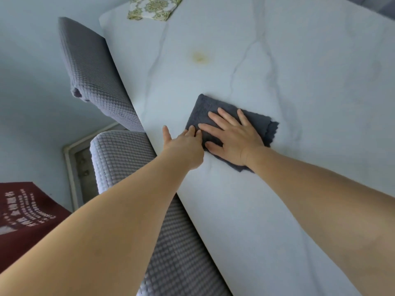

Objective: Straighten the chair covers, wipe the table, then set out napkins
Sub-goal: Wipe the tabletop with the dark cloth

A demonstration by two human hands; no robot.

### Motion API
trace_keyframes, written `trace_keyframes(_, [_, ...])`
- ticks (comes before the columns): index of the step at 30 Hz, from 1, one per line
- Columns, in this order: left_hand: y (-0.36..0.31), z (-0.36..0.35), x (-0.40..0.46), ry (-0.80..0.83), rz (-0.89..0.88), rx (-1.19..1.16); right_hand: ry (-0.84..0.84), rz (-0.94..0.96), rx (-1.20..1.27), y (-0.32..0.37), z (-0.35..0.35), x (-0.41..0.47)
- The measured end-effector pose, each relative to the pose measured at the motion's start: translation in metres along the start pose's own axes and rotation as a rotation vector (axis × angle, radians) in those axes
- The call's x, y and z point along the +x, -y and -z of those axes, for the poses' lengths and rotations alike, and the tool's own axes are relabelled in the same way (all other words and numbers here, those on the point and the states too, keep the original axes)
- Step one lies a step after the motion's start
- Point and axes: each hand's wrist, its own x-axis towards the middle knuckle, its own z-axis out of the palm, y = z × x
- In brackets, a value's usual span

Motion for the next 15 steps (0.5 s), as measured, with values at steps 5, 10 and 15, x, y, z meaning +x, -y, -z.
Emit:
trace_keyframes(5, [0.006, -0.018, -0.048, 0.051, -0.088, 0.080, 0.022, -0.041, 0.062, 0.049, -0.010, -0.055])
trace_keyframes(10, [0.009, -0.025, -0.088, 0.136, -0.164, 0.222, 0.038, -0.150, 0.128, 0.102, -0.016, -0.099])
trace_keyframes(15, [0.025, -0.041, -0.098, 0.066, -0.230, 0.184, -0.013, -0.265, 0.167, 0.126, -0.020, -0.106])
